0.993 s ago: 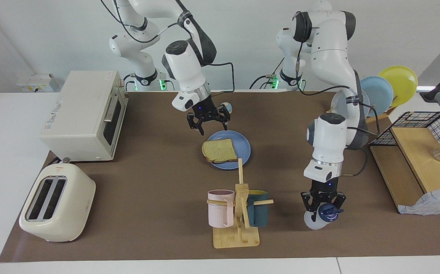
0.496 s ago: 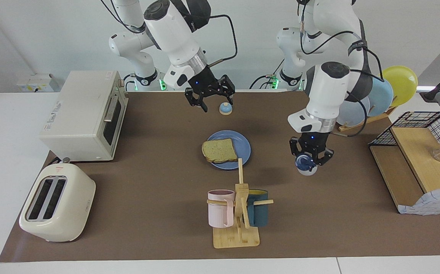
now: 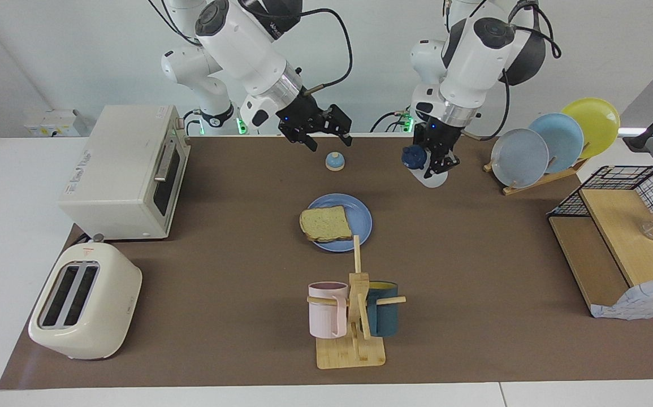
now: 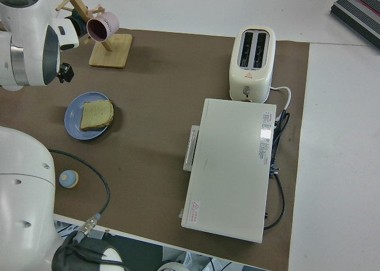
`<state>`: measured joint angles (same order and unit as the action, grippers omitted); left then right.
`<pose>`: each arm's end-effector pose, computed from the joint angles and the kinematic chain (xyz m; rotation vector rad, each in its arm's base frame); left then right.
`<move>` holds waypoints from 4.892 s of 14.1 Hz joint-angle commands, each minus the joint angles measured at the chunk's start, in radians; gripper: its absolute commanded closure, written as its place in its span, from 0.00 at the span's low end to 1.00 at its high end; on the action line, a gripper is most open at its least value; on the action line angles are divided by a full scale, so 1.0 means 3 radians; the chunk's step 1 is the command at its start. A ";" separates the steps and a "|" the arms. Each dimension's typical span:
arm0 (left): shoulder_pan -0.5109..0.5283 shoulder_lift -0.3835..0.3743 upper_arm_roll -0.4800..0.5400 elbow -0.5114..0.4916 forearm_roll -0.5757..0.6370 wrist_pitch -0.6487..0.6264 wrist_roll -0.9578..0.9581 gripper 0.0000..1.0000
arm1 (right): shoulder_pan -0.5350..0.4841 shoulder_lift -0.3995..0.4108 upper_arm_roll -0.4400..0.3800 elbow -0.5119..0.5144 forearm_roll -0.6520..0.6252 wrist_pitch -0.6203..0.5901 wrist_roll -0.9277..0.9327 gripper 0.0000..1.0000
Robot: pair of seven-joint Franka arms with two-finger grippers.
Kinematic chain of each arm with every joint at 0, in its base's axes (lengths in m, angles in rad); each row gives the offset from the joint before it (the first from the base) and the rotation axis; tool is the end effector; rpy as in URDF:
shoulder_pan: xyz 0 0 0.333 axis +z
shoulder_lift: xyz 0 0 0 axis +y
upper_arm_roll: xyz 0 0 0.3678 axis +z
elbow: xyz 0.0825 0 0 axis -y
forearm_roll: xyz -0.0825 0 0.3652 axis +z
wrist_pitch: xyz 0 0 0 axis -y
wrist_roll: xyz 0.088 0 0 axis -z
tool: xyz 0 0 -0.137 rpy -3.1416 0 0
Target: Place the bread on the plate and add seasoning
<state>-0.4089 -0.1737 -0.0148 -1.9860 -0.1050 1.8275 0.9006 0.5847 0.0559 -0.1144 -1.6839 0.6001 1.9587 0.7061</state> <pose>0.4347 -0.2092 0.5672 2.4283 -1.8426 0.0583 0.5057 0.3185 0.6169 -2.4902 0.5117 0.1835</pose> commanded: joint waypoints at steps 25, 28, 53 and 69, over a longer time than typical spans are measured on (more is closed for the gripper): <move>-0.0432 -0.0367 0.0054 -0.0426 -0.0310 -0.0150 0.0097 1.00 | 0.0562 0.0028 0.0018 0.0035 -0.0032 0.0118 0.0980 0.44; -0.0427 -0.0367 0.0054 -0.0426 -0.0315 -0.0150 0.0091 1.00 | 0.0567 0.0028 0.0018 0.0040 -0.0032 0.0118 0.0980 0.54; -0.0432 -0.0367 0.0060 -0.0426 -0.0340 -0.0165 0.0045 1.00 | 0.0209 0.0064 -0.0007 0.0116 0.0484 0.0210 0.1236 1.00; -0.0437 -0.0387 -0.0032 -0.0457 -0.0289 -0.0216 -0.0154 1.00 | 0.0158 0.0008 -0.0012 -0.0032 0.0761 0.0635 0.1502 1.00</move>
<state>-0.5231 -0.2521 -0.0145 -2.0596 -0.2050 1.8166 0.8336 0.6624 0.0692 -0.1123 -1.7056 0.8034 2.0548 1.1375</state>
